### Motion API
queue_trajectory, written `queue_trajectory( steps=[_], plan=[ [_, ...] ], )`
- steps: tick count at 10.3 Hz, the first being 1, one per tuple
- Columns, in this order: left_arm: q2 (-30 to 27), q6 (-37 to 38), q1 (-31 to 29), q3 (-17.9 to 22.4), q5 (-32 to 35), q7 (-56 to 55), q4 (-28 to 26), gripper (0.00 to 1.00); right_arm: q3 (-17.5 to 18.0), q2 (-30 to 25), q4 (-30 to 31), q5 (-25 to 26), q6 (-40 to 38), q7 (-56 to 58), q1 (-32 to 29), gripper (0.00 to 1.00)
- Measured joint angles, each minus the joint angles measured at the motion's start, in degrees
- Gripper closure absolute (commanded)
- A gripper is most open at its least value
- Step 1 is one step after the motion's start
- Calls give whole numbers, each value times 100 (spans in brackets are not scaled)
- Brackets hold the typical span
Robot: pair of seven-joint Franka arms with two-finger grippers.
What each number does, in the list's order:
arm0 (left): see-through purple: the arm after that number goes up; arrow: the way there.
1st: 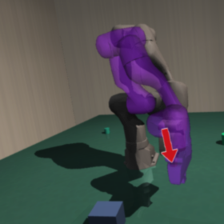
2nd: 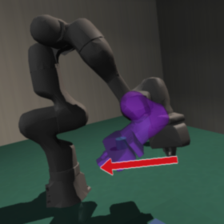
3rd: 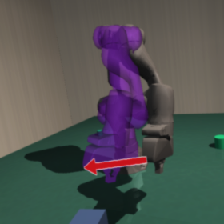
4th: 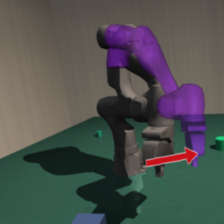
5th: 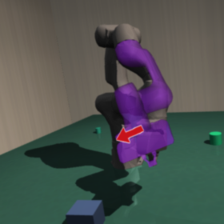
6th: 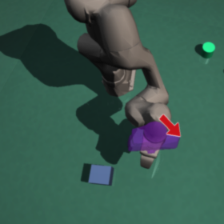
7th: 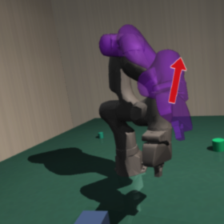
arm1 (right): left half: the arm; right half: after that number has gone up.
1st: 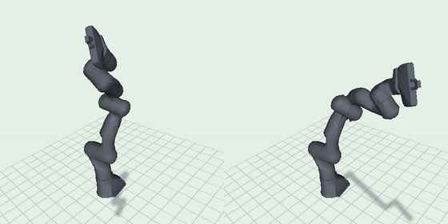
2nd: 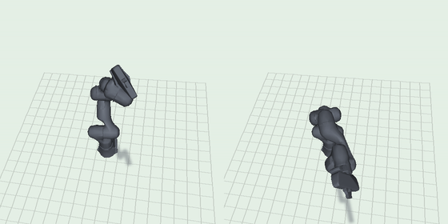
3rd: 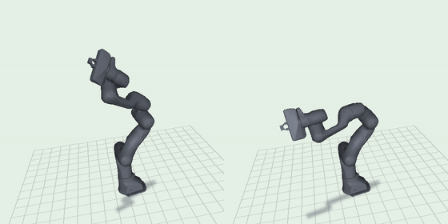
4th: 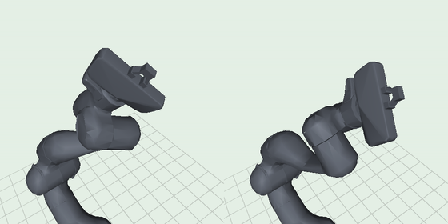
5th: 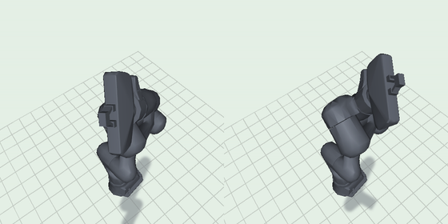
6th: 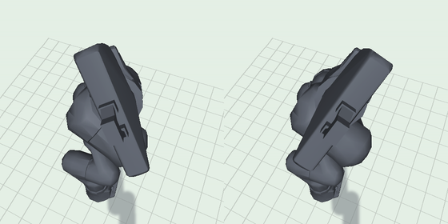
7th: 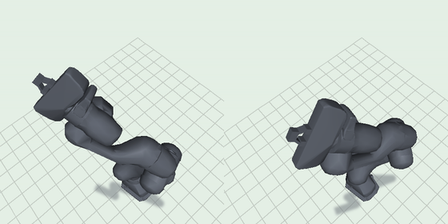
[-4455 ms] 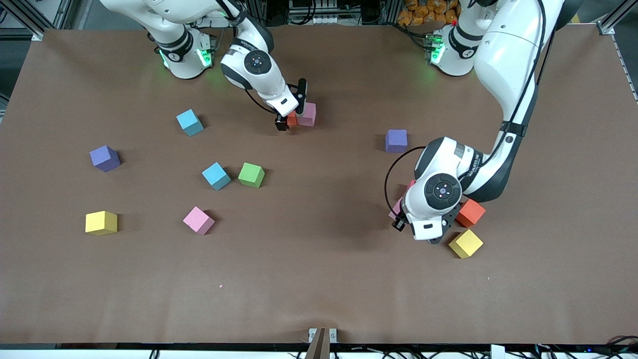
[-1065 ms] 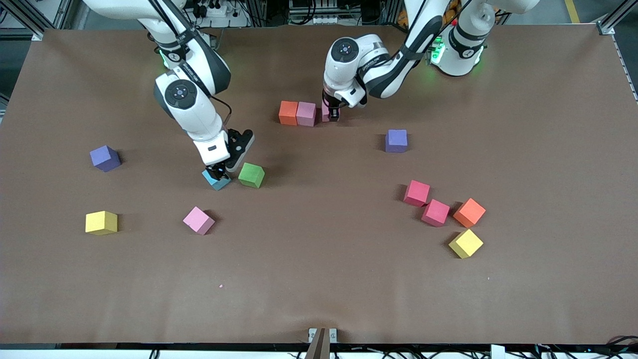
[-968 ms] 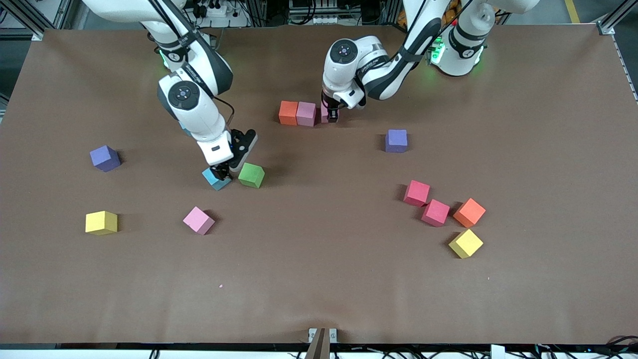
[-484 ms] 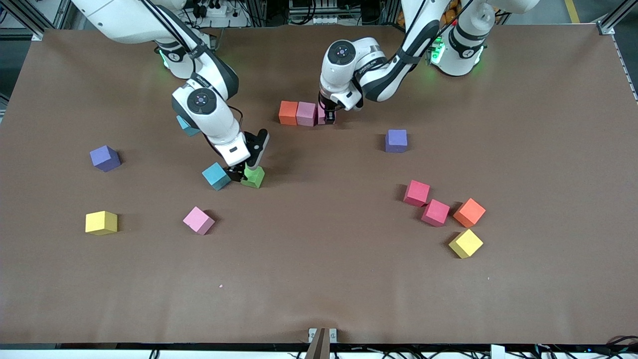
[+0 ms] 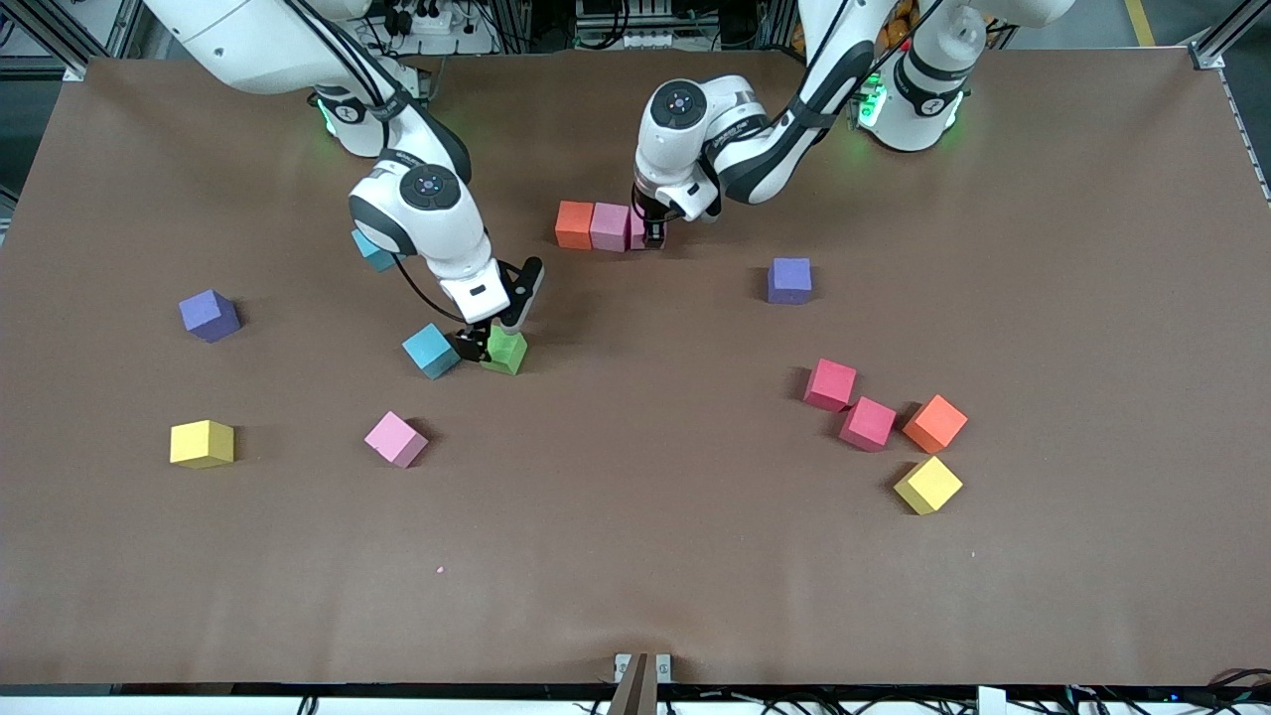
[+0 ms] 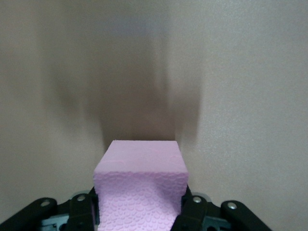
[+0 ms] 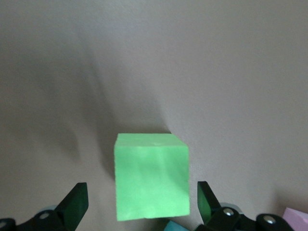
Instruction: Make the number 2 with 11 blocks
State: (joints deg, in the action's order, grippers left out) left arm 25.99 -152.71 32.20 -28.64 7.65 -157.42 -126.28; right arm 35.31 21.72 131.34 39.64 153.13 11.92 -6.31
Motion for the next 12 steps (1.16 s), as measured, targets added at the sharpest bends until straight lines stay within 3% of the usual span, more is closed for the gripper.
queue_trajectory(
  steps=[10, 11, 12],
  plan=[
    [228, 5, 40, 89, 40, 0, 232, 92, -125, 488, -256, -2, -10, -528, 204, 0],
    [242, 8, 56, 93, 41, 0, 254, 84, -132, 519, -261, 0, -10, -614, 240, 3],
    [260, 16, 66, 97, 51, 0, 278, 49, -136, 537, -267, 12, -9, -630, 244, 11]
  ],
)
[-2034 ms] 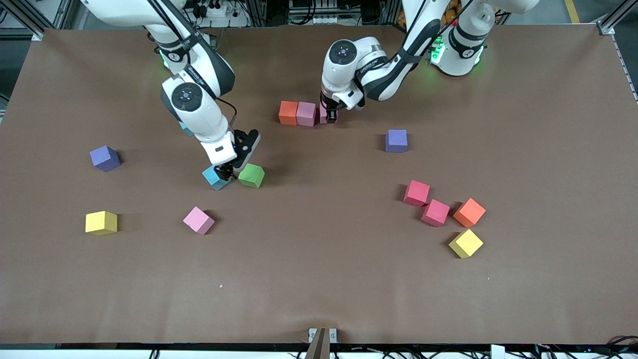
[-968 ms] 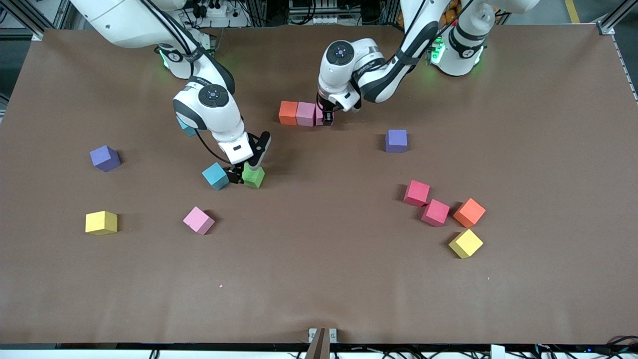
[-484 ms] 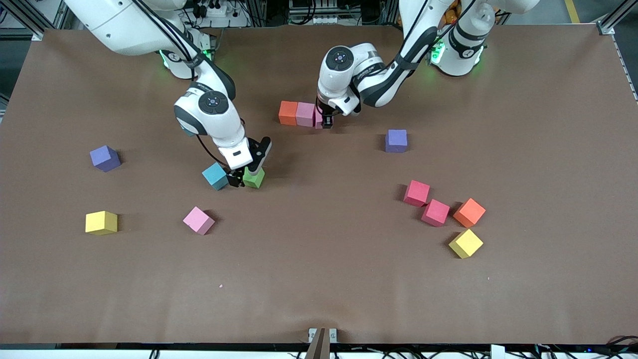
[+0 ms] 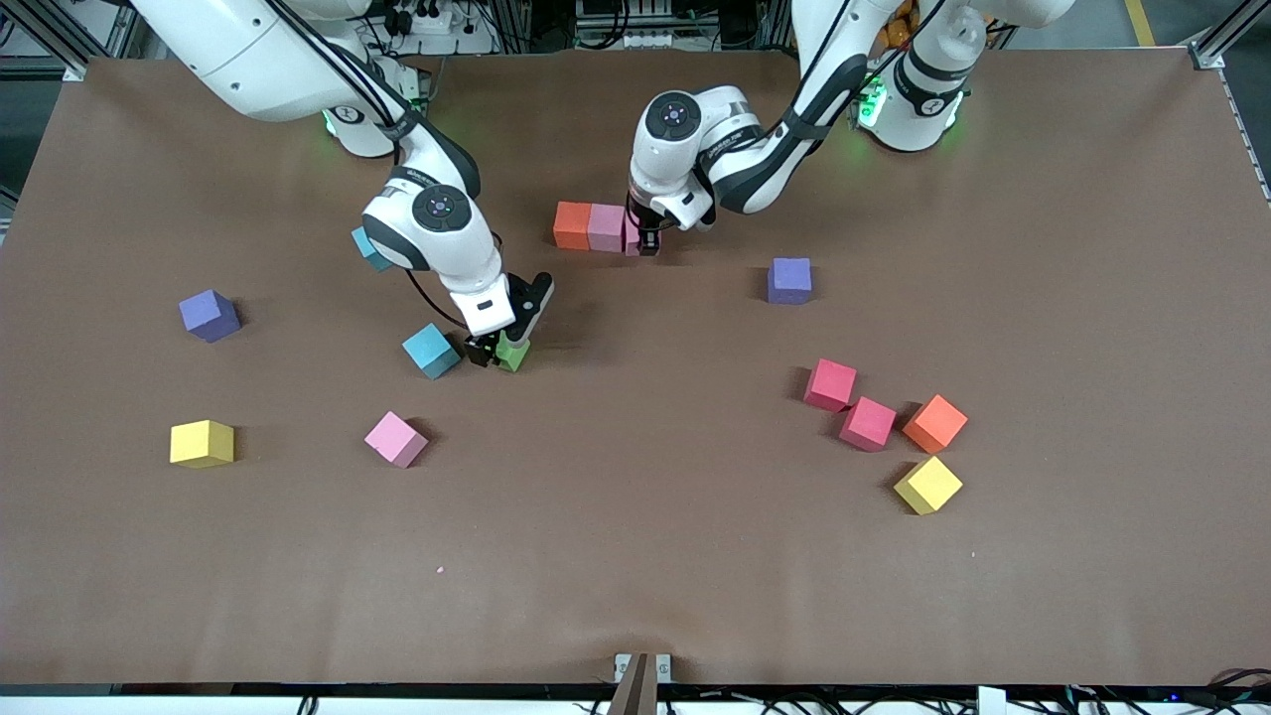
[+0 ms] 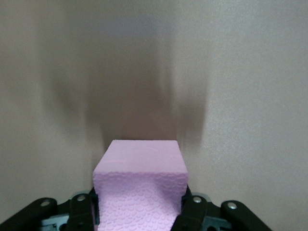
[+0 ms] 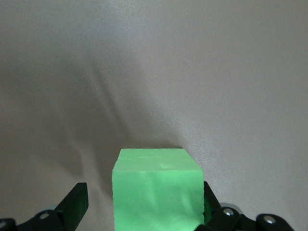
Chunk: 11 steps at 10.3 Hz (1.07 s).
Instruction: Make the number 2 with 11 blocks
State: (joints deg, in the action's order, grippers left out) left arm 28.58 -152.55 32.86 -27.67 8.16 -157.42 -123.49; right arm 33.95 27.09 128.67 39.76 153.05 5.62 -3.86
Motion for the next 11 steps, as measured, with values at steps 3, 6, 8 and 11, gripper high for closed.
queue_trajectory(
  steps=[3, 6, 8, 11],
  plan=[
    [25, 37, 24, 1, 152, 0, 21, 0, -178, 33, -25, 579, 80, -62, 3, 30],
    [126, 327, 78, 2, 202, 0, 145, 0, -270, 40, -59, 691, 169, -64, 4, 52],
    [107, 629, 80, 1, 216, 0, 277, 0, -268, 40, -76, 691, 175, -83, 5, 54],
    [-52, 1095, 80, 1, 237, 0, 449, 0, -215, 4, -191, 691, 205, -327, 14, 53]
  ],
)
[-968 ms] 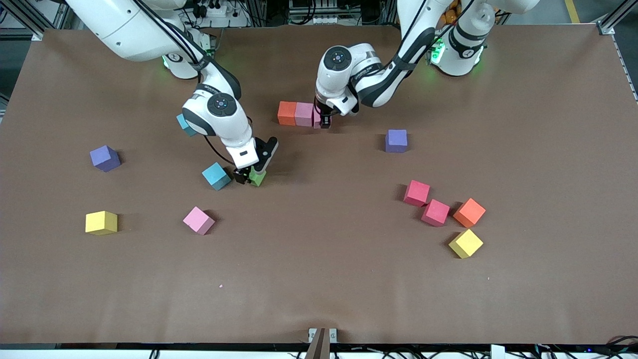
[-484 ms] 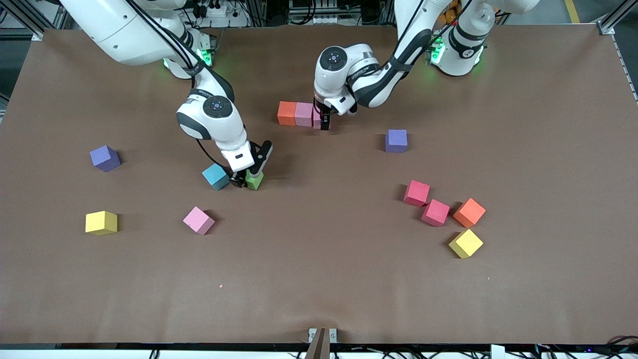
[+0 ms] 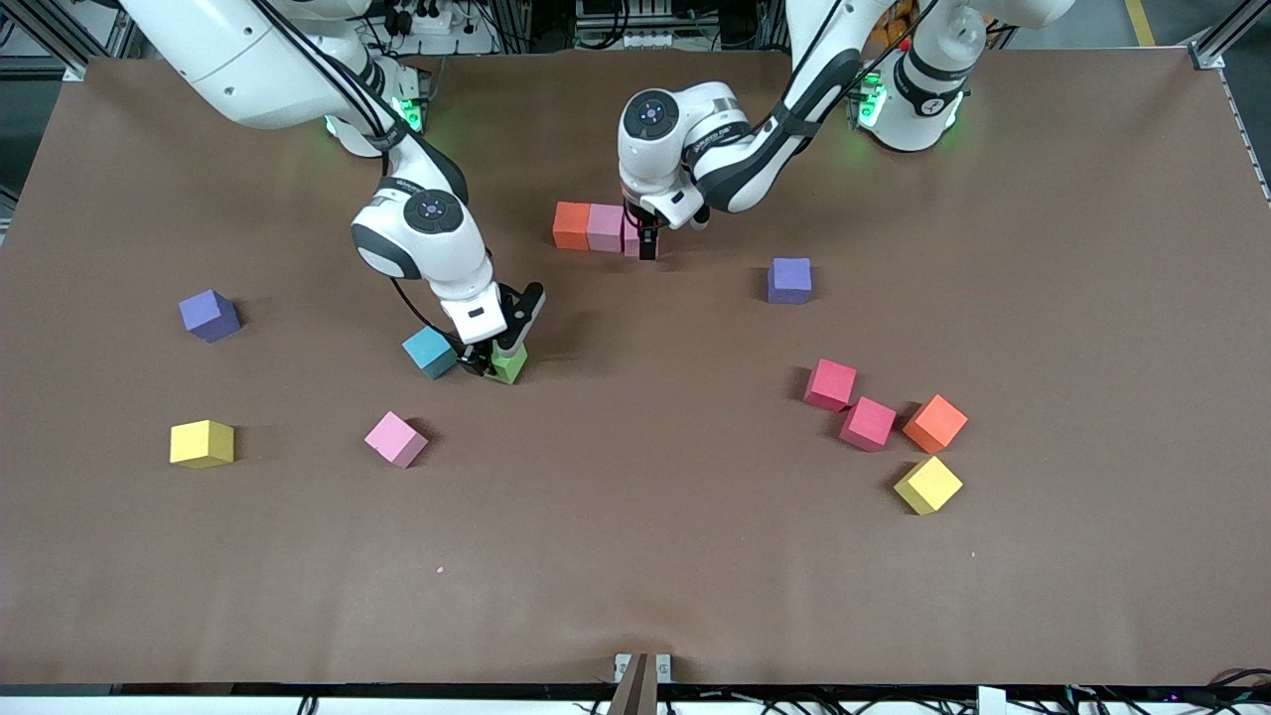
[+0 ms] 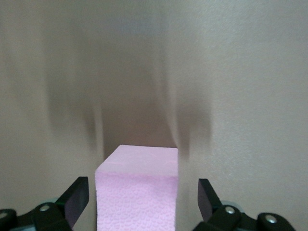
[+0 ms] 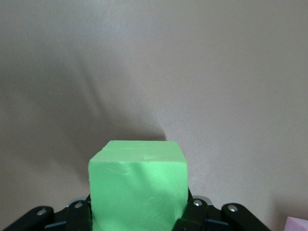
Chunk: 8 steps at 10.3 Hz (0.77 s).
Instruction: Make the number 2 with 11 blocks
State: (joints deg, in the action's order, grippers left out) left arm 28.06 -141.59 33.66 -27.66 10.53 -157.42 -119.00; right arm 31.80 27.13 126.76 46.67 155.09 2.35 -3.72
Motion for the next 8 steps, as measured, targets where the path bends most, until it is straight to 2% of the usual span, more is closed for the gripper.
queue_trajectory(
  steps=[3, 5, 8],
  plan=[
    [-417, 500, -85, 9, 115, 148, 37, 0, 109, -121, -73, -211, 1, -272, 18, 53],
    [-675, 787, -386, 19, 196, 606, 17, 0, 155, -217, -101, -1014, -2, -287, 98, 54],
    [-713, 860, -1128, 39, 211, 2320, -118, 0, 192, -578, -109, -2336, -461, -630, 531, 53]
  ],
)
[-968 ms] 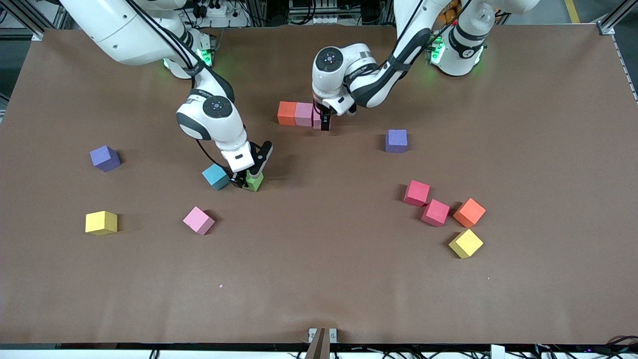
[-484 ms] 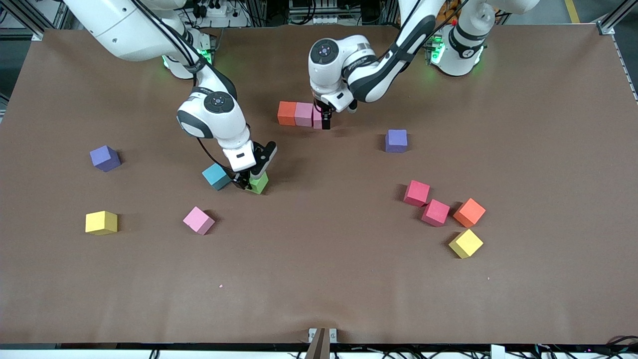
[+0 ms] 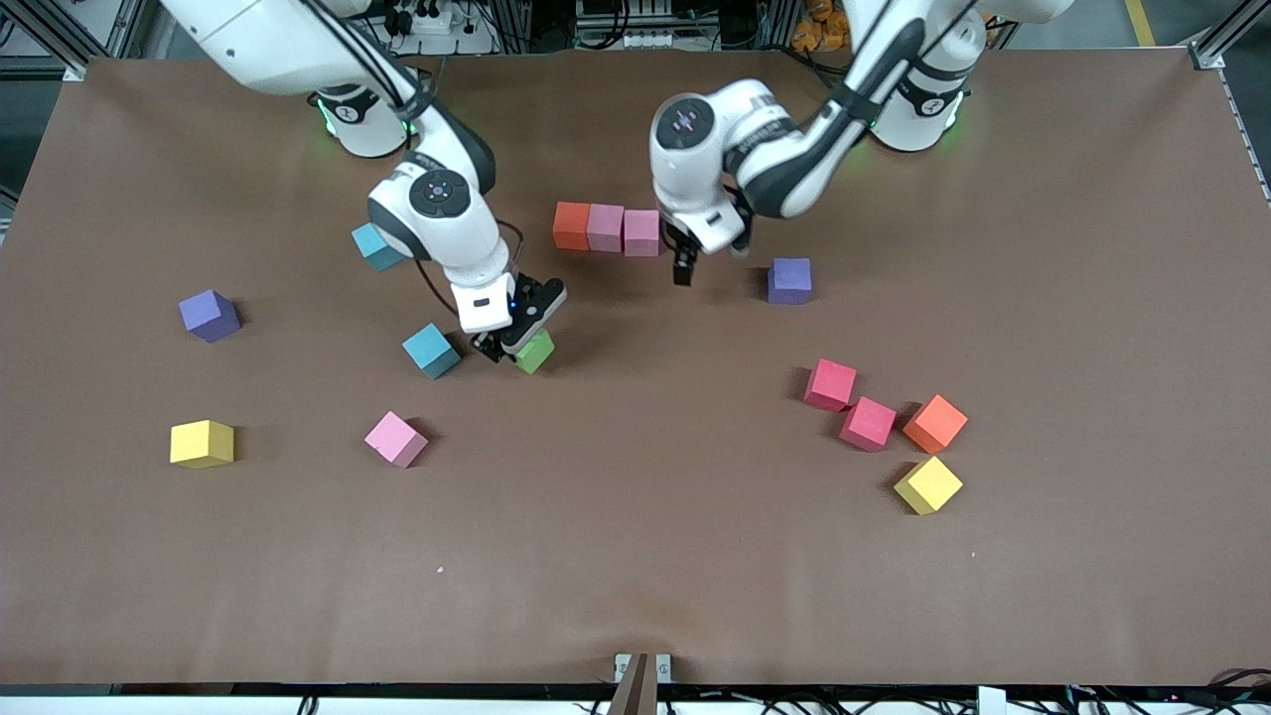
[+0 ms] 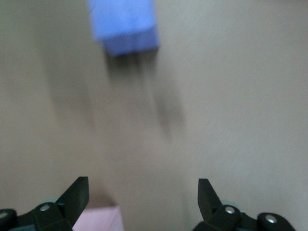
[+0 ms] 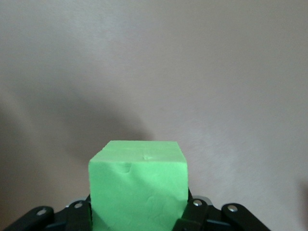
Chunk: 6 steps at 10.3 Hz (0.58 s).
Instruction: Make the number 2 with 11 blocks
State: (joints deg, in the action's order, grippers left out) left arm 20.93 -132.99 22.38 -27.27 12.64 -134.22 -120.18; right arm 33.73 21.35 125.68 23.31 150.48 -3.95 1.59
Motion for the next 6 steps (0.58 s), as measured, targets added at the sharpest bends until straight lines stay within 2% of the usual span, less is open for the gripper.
queue_trajectory(
  steps=[2, 6],
  plan=[
    [-11, 15, -543, -1, 3, 1185, -63, 0, 20, -180, 1, -415, -177, -1151, 417, 53],
    [-159, 35, -1096, -38, 4, 3368, -367, 0, 22, -185, -40, -492, -184, -3612, 737, 53]
  ],
)
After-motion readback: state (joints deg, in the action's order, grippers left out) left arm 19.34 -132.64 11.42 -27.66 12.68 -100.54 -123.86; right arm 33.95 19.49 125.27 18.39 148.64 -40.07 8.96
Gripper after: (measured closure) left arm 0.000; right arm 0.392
